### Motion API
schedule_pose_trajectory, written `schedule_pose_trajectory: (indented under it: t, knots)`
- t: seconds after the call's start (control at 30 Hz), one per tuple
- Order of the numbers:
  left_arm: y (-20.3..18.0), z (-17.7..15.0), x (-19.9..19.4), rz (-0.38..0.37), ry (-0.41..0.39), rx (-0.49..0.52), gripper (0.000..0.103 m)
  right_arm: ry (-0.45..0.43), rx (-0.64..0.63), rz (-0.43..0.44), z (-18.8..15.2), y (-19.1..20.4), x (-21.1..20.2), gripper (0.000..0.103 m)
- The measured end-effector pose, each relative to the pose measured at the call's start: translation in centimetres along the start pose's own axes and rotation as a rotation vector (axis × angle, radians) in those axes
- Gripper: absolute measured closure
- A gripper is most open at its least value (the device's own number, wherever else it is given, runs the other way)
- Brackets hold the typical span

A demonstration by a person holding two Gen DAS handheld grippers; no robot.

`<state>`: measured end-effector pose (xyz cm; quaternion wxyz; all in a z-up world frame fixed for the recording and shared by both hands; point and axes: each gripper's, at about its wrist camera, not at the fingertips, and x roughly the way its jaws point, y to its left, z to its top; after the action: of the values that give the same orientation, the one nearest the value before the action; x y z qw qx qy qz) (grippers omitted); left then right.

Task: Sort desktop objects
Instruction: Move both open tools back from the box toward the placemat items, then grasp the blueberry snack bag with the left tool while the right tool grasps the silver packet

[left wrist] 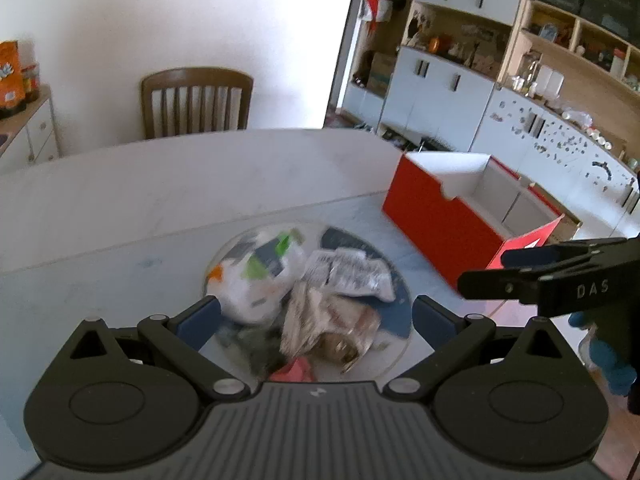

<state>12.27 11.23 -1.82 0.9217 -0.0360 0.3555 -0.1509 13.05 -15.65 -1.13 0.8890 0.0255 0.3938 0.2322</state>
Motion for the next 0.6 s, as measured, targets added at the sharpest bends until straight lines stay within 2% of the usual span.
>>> schedule_pose_trajectory:
  t: [0.6]
  knots:
    - [4.9, -4.9, 0.6, 0.094, 0.093, -0.052, 0.001, 0.081, -0.063, -0.013, -0.9, 1.6, 4.5, 0.001]
